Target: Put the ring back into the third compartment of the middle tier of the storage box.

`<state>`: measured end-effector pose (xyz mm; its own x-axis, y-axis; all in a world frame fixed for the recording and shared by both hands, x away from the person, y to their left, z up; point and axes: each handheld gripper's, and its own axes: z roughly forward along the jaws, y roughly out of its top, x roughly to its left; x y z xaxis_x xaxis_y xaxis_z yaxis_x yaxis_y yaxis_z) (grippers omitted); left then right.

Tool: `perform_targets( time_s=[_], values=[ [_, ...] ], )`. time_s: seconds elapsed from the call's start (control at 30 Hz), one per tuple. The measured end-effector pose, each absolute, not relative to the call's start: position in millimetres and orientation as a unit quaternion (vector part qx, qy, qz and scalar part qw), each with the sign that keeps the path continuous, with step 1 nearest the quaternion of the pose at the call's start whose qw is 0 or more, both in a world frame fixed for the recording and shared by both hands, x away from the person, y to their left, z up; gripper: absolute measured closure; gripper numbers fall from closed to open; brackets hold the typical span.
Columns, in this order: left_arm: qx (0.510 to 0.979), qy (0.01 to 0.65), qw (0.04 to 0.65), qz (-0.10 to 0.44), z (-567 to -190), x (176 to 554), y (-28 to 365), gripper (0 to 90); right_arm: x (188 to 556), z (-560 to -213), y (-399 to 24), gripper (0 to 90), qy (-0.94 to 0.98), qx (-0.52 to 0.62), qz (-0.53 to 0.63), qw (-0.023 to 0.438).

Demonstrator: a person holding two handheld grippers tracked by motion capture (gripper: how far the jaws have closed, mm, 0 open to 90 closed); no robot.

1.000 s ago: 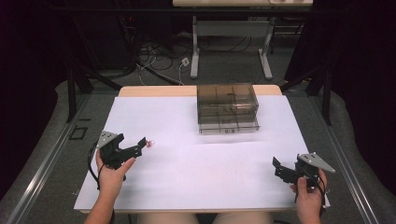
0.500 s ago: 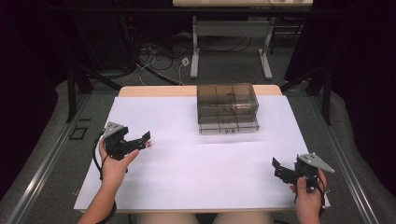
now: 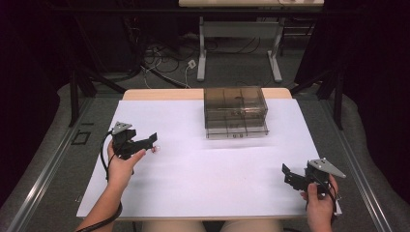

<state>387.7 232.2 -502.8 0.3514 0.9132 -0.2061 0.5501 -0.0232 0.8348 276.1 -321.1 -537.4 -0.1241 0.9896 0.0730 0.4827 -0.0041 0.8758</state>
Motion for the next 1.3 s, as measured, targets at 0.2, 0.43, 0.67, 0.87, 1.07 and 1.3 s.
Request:
perform_targets(
  time_s=[0.2,0.43,0.67,0.87,1.07,1.3],
  values=[
    [0.69,0.544,0.435,0.196,-507,394,233,14.9,276,-538,-323,7.1,0.631,0.584,0.403,0.314],
    [0.698,0.553,0.419,0.178,-514,400,236,15.8,277,-539,-323,7.2,0.631,0.587,0.401,0.31],
    [0.706,0.555,0.406,0.169,-519,405,237,16.4,278,-540,-323,7.2,0.632,0.588,0.401,0.306],
    [0.71,0.56,0.402,0.147,-525,408,238,19.9,278,-541,-323,7.2,0.636,0.587,0.399,0.303],
    [0.714,0.567,0.387,0.137,-529,411,239,21.8,279,-542,-322,7.2,0.635,0.587,0.401,0.301],
    [0.713,0.575,0.383,0.116,-532,414,238,23.8,279,-542,-322,7.2,0.639,0.584,0.401,0.3]
  ],
)
